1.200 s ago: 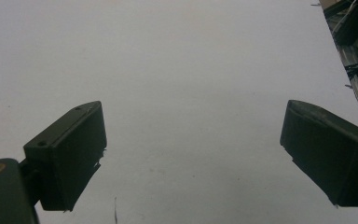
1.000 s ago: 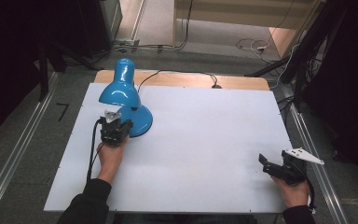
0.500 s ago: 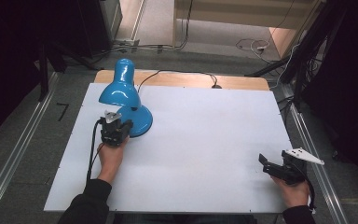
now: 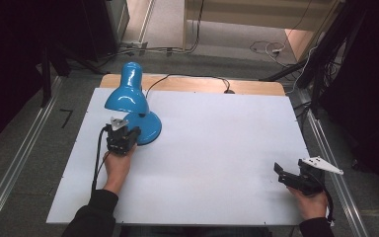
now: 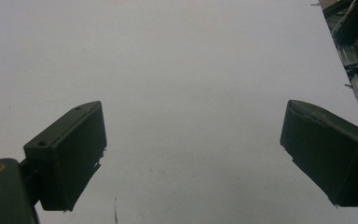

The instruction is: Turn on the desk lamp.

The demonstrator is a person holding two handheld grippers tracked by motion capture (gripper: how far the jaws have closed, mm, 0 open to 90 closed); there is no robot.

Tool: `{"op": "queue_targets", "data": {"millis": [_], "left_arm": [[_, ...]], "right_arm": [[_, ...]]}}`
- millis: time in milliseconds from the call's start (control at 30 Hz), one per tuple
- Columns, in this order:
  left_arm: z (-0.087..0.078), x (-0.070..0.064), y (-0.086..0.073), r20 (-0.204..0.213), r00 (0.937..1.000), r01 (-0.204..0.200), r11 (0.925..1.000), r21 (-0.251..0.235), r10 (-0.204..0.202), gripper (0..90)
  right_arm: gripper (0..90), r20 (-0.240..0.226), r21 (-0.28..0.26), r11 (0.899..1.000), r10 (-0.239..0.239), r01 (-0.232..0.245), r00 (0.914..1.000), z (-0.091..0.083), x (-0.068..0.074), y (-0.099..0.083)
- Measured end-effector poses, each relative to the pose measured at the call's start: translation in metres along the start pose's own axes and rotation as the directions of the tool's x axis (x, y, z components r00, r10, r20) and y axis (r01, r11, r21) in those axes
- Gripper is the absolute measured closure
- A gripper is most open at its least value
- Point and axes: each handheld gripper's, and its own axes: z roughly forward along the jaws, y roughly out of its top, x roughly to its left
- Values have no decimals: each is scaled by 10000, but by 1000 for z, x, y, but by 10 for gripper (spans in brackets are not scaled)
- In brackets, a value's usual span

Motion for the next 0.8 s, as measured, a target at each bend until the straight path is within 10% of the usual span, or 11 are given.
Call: {"op": "queue_targets", "data": {"millis": [800], "left_arm": [[0, -1, -1, 32, 10000, -77, 9999, 124, 77, 900]], "right_arm": [[55, -58, -26, 10000, 45, -45, 10000, -1, 0, 0]]}}
